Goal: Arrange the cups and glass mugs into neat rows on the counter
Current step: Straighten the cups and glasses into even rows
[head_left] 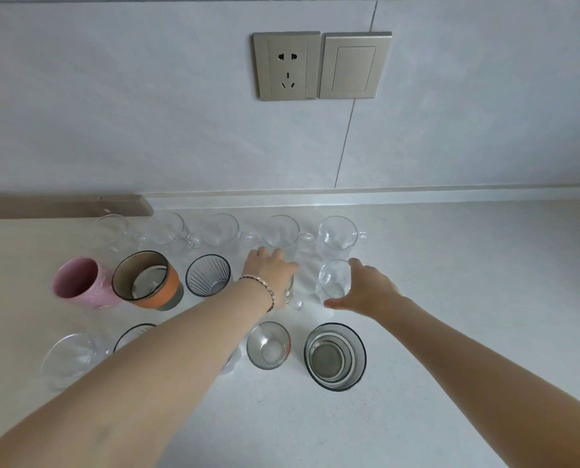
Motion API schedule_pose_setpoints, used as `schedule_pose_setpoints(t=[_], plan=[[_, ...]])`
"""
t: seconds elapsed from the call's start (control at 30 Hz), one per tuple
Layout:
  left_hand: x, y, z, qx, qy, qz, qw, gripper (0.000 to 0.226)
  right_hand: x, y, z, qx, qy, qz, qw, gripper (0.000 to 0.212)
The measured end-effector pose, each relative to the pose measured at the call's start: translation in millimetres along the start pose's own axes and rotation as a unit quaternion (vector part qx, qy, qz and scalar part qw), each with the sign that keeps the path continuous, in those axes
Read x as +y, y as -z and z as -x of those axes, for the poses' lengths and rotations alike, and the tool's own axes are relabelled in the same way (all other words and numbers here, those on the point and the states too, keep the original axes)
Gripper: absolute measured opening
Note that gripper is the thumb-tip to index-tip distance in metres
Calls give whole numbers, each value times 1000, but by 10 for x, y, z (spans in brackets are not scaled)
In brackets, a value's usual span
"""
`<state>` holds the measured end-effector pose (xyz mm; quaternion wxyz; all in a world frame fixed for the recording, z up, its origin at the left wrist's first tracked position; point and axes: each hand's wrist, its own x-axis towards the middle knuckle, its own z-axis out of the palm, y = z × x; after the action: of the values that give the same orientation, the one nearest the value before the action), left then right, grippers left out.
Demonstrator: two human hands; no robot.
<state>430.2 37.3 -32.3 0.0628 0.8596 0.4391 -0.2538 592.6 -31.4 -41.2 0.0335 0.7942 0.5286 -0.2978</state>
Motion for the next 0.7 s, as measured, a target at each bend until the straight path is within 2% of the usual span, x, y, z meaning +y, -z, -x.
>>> schedule_pose_setpoints(t=[0.17,0.6,0.7], plan=[[-38,-27,23,-4,73,79,994,62,-18,-13,-11,8,4,-1,1000,86],[-19,-59,32,14,75,100,992,62,-31,-33,19,8,-2,9,1000,88],[-4,-41,118,56,76,94,991,66,-103,11,108,21,-13,58,998,94]])
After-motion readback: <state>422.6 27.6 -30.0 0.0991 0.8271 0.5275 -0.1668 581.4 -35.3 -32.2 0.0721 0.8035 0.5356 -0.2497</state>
